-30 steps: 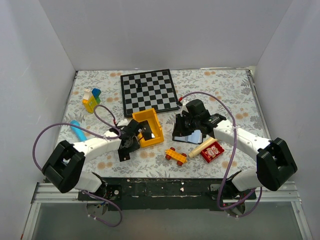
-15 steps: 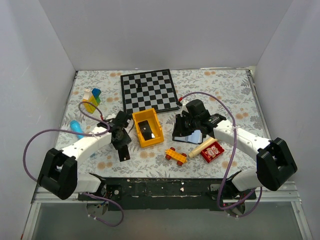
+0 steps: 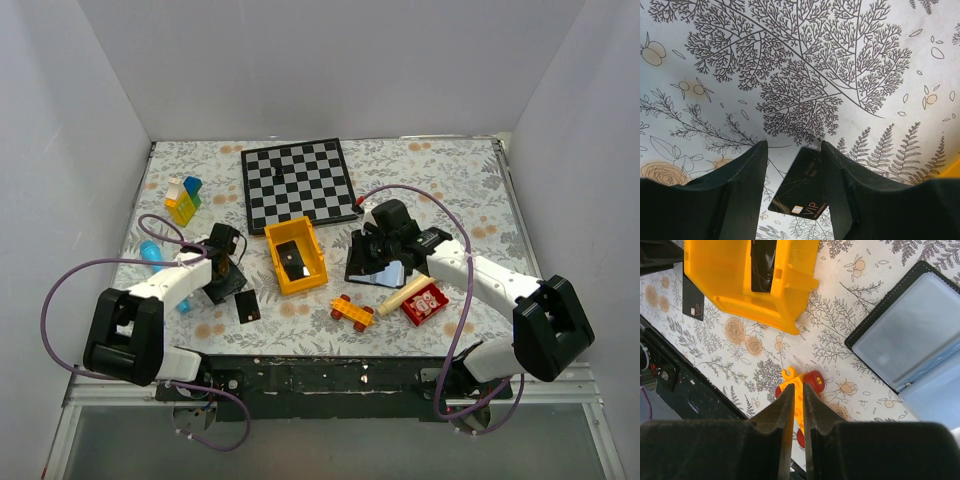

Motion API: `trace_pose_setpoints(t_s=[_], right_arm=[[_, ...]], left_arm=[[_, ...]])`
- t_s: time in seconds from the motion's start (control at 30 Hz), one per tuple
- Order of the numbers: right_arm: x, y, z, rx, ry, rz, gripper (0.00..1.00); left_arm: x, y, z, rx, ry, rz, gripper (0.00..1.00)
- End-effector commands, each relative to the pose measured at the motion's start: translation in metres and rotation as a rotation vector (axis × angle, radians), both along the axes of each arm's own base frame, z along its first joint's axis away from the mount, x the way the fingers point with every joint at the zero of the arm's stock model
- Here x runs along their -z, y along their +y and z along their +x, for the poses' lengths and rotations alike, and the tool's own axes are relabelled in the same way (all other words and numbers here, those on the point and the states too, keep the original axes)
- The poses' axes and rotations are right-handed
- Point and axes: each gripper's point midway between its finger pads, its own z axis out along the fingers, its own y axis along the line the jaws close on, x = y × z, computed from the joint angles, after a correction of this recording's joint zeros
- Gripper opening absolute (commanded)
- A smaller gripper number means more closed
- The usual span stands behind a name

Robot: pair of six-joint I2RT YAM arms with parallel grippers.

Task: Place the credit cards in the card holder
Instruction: Move the credit card to the corner of the board.

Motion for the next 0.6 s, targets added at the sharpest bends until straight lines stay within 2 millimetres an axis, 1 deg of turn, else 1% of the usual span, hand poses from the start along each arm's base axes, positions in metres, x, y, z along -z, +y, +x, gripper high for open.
trace_pose_setpoints(t_s=[0.0,0.17,0.2,0.47,0.57], right_arm=[[-0.013,0.003,0.008,-0.015,-0.041,0.01,0.2],[-0.011,0.004,0.007,-0.013,-0.034,0.013,0.2],[-0.01,0.004,0.007,-0.009,-0.029,0.011,0.2],[-0.009,0.006,0.008,-0.006,-0.022,0.02,0.2],[-0.009,0.007,0.008,-0.009,-0.02,0.021,0.2]], left_arm=[[0.018,-0.005,-0.003,-0.009,0.011,-0.041,0.46],[0.027,-0.015,-0.016,0.022,0.016,-0.078,0.44],[0.025,-0.019,-0.016,0.035,0.008,-0.086,0.44],[0.032,-0.051,-0.043,0.122,0.061,-0.087,0.44],[0.033,-0.056,-0.053,0.139,0.084,-0.076,0.44]])
